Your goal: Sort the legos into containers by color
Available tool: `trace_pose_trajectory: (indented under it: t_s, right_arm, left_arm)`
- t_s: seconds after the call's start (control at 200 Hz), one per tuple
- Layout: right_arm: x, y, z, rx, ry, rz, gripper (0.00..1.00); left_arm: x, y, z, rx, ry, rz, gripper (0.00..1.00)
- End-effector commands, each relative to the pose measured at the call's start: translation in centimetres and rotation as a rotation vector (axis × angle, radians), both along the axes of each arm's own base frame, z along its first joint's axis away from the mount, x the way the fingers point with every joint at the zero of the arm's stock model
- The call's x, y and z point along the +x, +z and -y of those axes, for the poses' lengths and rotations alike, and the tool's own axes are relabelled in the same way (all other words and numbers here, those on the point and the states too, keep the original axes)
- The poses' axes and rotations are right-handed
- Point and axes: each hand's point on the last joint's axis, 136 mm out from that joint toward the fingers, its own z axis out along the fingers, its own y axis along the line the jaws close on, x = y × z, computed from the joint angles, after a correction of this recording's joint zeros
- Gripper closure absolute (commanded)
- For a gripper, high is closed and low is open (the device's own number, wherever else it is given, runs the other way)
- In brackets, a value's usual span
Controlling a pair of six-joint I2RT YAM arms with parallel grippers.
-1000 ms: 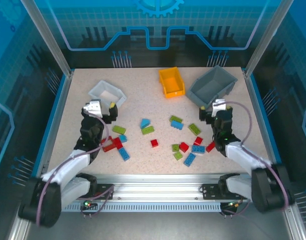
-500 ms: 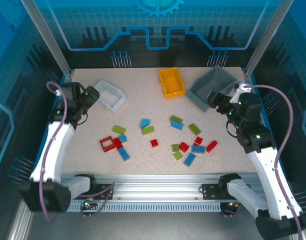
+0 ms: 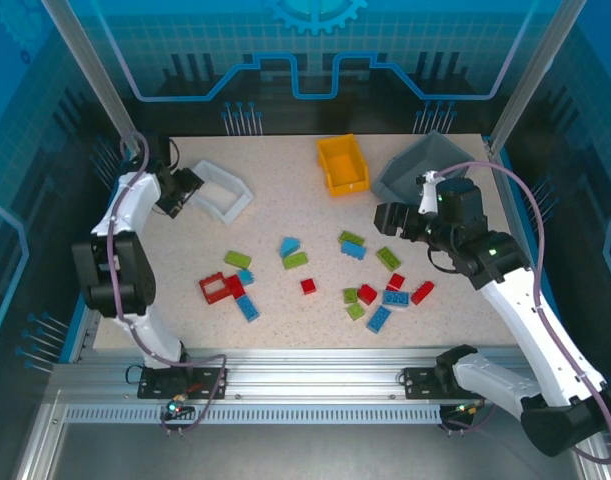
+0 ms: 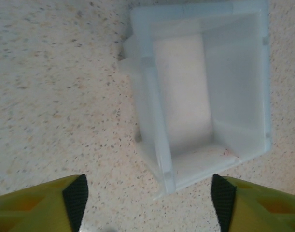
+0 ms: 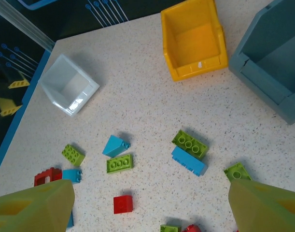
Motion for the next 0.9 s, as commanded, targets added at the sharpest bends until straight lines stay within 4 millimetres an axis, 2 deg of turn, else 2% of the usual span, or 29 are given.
trace_pose_trajectory:
  t_s: [0.0,0.23,0.345,0.615,0.75,0.895]
  right_arm:
    - [-0.4,0.5,-0.9,0.01,0.041,-0.011,0.15]
    - [-0.3,0.2,-1.0,0.007,0.044,-0.019,0.15]
    - [-0.1,-0.1,-1.2,0.007,0.046,-0.03,0.16]
    - [1.1,-1.7,-0.5,-0.046,-0.007,-0.063,0.18]
    - [3.7,-2.1,-0.2,-0.107,-0.044,-0.069,0.19]
    - [9.0,-2.7,-1.2,-0.183,-0.037,-0.056,0.21]
  left_arm:
    - [1.1,-0.6,0.8,-0.044,-0.061,-0.033,0.34]
    - [2.4,-3.4,1.0,-0.028,-0.108,-0.086,0.41]
    - [2.8,-3.9,1.3,0.003,-0.146,-0.096,0.44]
    - [3.5,-5.2,3.0,0.016,-0.254,-0.094,0.68]
    - [4.3,-4.6,5.0,0.038,-0.34,-0.046,0.81]
    - [5.5,-3.7,7.7,0.065,-0.452,0.006,0.91]
